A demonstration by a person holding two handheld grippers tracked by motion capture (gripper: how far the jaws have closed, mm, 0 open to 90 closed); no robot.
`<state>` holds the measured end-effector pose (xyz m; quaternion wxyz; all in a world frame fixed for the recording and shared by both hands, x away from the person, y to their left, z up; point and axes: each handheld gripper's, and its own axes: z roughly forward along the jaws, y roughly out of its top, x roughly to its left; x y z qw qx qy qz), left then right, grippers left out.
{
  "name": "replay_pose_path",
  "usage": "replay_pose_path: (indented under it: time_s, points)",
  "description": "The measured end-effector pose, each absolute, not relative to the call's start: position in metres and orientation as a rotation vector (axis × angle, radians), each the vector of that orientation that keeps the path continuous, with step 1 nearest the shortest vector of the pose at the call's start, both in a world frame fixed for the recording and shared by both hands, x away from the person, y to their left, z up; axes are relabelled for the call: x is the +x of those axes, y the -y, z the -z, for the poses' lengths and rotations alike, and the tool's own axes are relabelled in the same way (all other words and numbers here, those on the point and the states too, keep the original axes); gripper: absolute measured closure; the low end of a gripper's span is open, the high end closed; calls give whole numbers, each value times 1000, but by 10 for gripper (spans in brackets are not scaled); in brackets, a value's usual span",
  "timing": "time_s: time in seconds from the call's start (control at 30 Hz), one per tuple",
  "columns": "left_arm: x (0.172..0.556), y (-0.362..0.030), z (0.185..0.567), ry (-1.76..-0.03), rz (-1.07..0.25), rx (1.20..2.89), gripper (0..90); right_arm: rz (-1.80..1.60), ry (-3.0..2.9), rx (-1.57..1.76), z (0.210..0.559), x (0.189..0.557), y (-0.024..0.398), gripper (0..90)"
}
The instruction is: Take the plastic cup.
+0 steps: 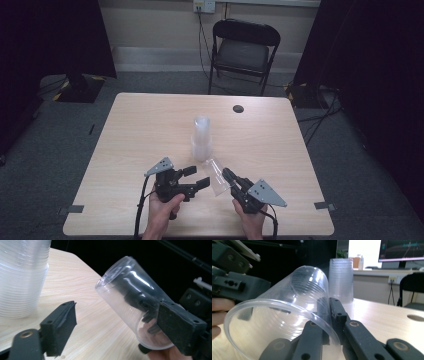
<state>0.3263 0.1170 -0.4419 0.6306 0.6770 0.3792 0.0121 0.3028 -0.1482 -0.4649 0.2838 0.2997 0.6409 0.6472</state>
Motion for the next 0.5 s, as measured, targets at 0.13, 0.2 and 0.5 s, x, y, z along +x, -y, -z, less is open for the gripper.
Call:
replay_pose_path:
  time_s: [0.13,0.2,0.5]
  points:
    - [325,-117,440,-866,-111,1575,174,-1729,-1744,855,464,305,156,878]
    - [325,-119,439,-861,-146,1571,174,-1737,-1757,880,461,306,159,878]
    - [327,-129,441,-842,-247,1624,218,-1722,-1914,961,451,315,161,889]
